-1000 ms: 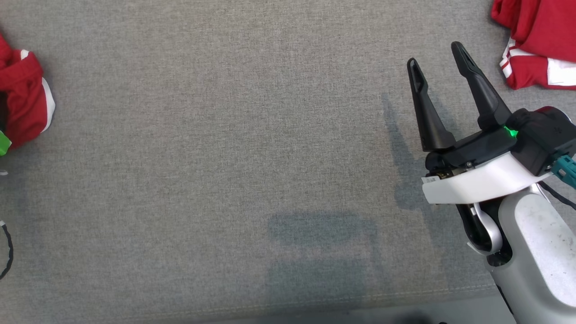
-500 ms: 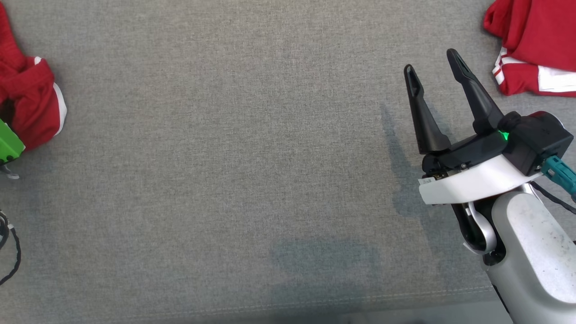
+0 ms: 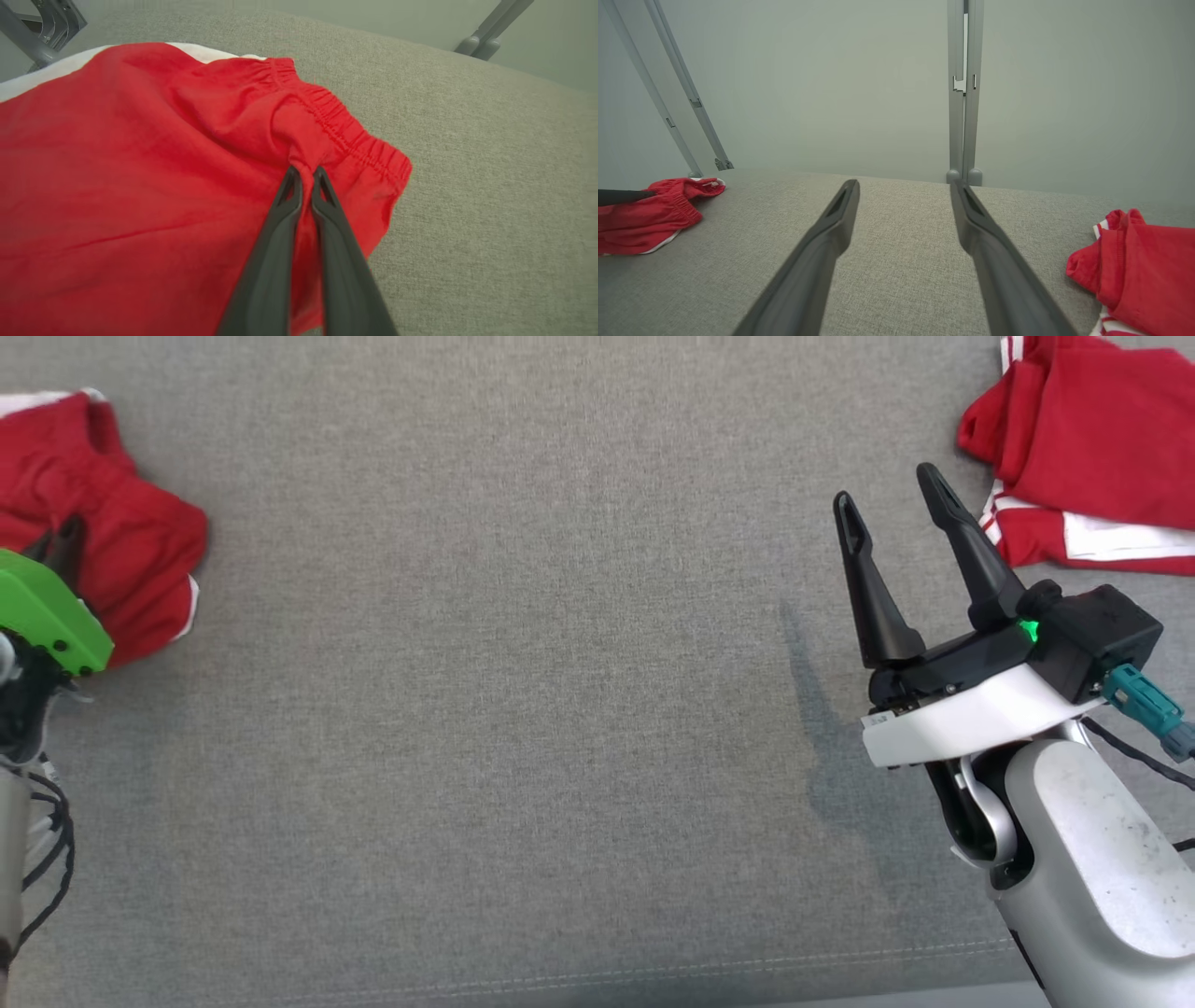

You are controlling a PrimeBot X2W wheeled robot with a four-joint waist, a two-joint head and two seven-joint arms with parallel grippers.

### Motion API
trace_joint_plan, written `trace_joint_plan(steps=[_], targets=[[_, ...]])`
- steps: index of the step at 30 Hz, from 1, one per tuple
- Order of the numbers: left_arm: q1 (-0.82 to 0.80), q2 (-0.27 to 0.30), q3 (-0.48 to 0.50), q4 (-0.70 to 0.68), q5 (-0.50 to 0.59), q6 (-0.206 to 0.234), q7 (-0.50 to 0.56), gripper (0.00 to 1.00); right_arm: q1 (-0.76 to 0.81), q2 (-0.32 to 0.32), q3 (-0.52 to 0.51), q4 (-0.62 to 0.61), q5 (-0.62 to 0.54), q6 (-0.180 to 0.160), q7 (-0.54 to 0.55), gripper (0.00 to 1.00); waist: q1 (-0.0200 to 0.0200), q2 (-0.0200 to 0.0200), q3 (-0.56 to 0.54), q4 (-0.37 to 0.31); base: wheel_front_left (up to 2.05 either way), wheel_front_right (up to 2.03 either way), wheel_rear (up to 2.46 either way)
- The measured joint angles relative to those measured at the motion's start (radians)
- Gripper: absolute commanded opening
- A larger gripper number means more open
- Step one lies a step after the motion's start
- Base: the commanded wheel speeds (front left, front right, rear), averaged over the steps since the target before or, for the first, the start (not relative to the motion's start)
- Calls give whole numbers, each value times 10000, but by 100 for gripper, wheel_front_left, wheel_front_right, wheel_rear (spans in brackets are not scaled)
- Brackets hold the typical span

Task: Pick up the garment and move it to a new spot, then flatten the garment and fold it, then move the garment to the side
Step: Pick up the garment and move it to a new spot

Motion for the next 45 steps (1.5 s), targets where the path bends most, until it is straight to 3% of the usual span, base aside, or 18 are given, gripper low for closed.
trace_joint_plan(steps=[13,22,27,33,42,43,44,45], targets=[[384,-466,-918,-606,293,-176,-690,0,591,171,-148,585,460,96,-184,100,0,0,-1558,-122,0,0,0],[615,-915,-1801,-1741,510,-228,-723,0,925,165,-263,627,585,169,-263,100,0,0,-2461,-619,0,0,0],[997,-1528,-2403,-2284,531,-228,-725,0,1247,59,-472,637,658,165,-267,100,0,0,-2752,-1052,0,0,0],[1493,-2692,-2874,-2863,188,-228,-734,0,1420,-98,-499,573,669,165,-267,100,0,0,-3006,-1550,0,0,0],[2091,-3382,-3902,-2987,545,-228,-825,0,1492,-159,-556,431,773,163,-257,100,-1,0,-3067,-2355,0,0,0],[2125,-3381,-4011,-2909,608,-228,-826,16,1517,-159,-573,416,773,163,-257,100,0,0,-3051,-2402,0,0,0],[2133,-3369,-4100,-2846,667,-228,-834,16,1548,-163,-600,403,773,163,-257,100,-1,0,-3029,-2440,0,0,0],[2140,-3373,-4136,-2821,711,-228,-874,76,1593,-167,-648,397,775,155,-257,100,-1,1,-3002,-2466,0,0,0]])
